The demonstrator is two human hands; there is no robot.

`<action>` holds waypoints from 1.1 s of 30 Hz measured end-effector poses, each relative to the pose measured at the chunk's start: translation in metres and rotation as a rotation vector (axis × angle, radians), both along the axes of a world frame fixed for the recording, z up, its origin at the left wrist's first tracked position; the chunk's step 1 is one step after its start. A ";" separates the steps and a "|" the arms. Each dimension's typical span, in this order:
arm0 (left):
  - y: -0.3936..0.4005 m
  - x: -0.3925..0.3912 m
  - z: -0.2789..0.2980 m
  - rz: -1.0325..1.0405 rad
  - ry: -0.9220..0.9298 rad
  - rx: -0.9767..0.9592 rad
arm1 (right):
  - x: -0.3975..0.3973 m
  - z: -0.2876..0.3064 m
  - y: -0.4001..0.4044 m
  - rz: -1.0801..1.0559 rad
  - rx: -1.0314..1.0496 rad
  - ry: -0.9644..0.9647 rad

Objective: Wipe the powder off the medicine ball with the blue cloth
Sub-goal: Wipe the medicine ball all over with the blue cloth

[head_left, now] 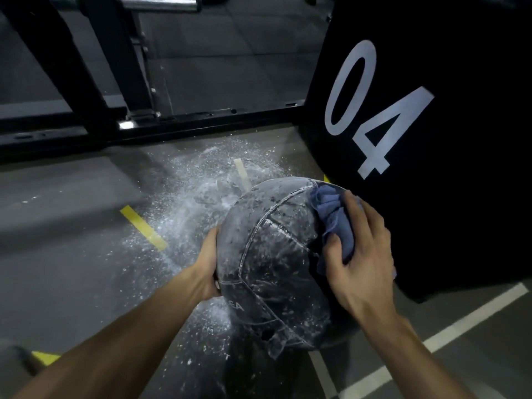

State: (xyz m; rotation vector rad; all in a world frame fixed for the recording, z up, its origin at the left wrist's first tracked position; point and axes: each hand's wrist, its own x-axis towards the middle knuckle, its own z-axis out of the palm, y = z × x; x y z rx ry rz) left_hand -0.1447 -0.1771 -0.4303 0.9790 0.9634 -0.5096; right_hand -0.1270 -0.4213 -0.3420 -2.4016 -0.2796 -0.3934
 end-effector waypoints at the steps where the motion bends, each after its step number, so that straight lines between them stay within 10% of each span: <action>1: 0.005 -0.002 0.006 -0.001 -0.012 0.034 | 0.001 -0.002 0.005 0.025 0.017 -0.011; 17: 0.090 0.011 0.064 -0.129 -0.424 1.040 | 0.076 -0.026 0.093 0.241 0.201 0.209; 33: 0.054 0.058 0.081 -0.469 -0.561 1.405 | -0.037 -0.045 0.110 -0.020 -0.065 -0.061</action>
